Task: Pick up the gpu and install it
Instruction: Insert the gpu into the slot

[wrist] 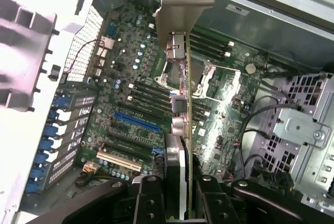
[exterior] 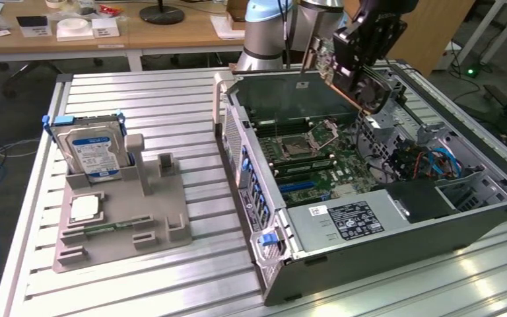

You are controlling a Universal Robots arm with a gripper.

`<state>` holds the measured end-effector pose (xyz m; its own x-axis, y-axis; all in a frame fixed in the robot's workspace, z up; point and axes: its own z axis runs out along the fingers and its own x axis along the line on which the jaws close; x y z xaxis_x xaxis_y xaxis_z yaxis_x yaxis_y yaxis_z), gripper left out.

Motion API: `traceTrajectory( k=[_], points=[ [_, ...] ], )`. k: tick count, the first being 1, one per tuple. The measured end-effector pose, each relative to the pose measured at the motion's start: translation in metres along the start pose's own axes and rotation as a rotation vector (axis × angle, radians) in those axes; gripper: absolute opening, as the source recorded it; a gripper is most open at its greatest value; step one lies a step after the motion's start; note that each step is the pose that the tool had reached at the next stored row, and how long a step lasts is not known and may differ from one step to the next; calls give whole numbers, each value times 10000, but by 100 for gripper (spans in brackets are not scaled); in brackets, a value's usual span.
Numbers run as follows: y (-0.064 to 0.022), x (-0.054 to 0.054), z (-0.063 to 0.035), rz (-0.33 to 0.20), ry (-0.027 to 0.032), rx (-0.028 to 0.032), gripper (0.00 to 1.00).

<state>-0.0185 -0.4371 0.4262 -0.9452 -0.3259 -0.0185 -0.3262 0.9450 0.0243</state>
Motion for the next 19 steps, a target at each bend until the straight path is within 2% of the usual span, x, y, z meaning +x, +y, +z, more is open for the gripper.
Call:
traceTrajectory(
  k=[8, 10, 13, 19],
  points=[
    [0, 0, 0, -1008, 25, -18, 28],
    [0, 0, 0, -1678, 41, -30, 28],
    [-1, 0, 0, -3362, 82, -61, 28],
    [-1, 0, 0, -4104, 100, -75, 28]
  ],
)
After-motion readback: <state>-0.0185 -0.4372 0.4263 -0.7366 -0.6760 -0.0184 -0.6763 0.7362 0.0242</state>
